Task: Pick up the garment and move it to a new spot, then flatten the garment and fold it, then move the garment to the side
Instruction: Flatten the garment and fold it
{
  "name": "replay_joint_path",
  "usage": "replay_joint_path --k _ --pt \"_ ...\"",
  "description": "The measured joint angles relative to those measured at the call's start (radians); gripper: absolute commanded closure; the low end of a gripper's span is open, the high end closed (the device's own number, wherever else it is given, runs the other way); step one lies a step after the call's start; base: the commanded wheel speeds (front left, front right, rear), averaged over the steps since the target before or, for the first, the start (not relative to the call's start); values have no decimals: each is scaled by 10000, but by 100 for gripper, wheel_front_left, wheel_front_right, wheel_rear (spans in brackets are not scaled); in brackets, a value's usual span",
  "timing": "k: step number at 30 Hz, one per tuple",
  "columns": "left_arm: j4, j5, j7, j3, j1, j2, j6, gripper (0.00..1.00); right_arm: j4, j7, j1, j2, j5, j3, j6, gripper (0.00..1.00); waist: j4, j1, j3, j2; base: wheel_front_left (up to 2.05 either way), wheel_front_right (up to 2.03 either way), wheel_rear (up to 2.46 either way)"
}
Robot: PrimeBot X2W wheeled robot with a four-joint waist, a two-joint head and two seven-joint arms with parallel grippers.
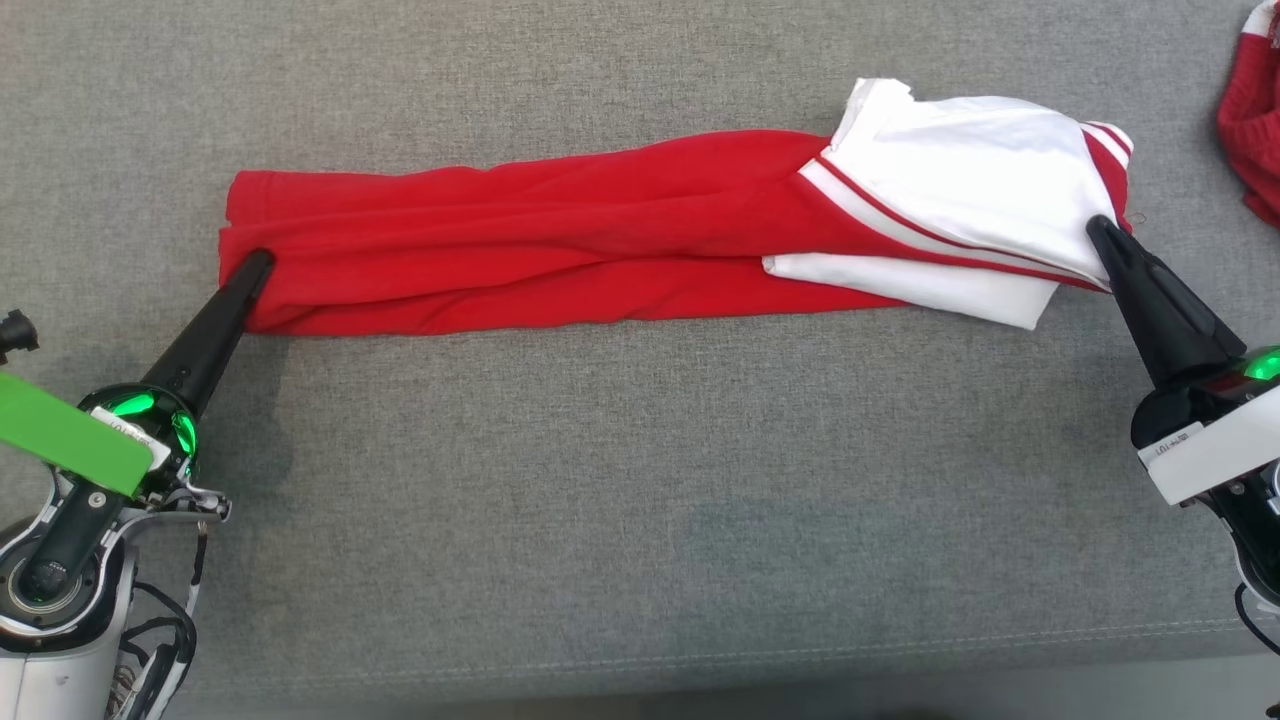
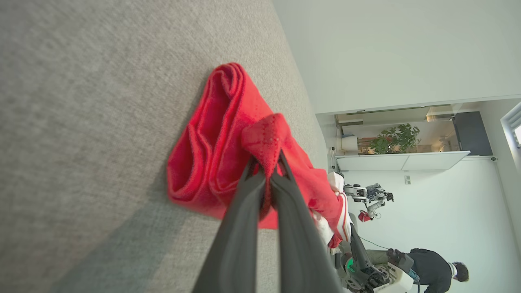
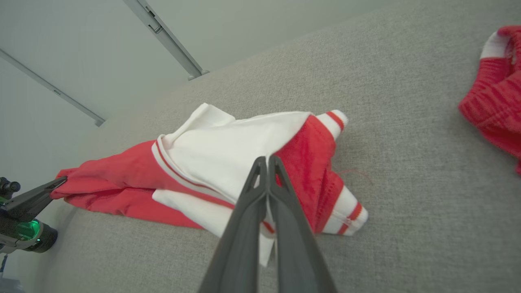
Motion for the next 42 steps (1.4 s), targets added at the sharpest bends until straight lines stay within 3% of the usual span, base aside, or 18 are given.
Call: replay_joint_path --k 2,3,5,6,7,8,24,30,42 --pt "79 13 -4 0 -10 2 -4 82 48 0 70 2 -40 31 0 100 -13 0 0 0 0 0 0" --pt "113 40 -42 -2 -13 2 -36 68 73 -2 86 8 -63 54 0 100 -20 0 0 0 0 0 0" --pt "194 138 -88 -2 -20 6 -67 52 130 0 87 8 -171 132 2 100 -35 0 -3 0 0 0 0" --pt "244 165 -92 -2 -23 6 -69 35 171 0 87 12 -226 180 6 100 -44 0 -6 0 0 0 0" --pt "295 180 -146 6 -27 4 -71 8 207 0 87 19 -255 211 13 100 -52 0 -12 1 0 0 0" --pt "349 198 -219 15 -31 2 -71 0 244 -2 87 44 -268 221 13 100 -59 0 -21 0 0 0 0" --pt "880 523 -617 54 -80 -180 -73 0 42 -203 -540 236 -1143 460 194 100 -51 0 -369 0 0 0 0" --pt "869 516 -855 144 -33 -397 -71 0 -173 -188 -891 -247 -2161 757 362 100 -15 0 -426 0 0 0 0" --pt "594 205 -1235 589 580 -667 -69 0 736 -192 123 -600 -2230 970 313 100 -162 0 -542 0 0 0 0"
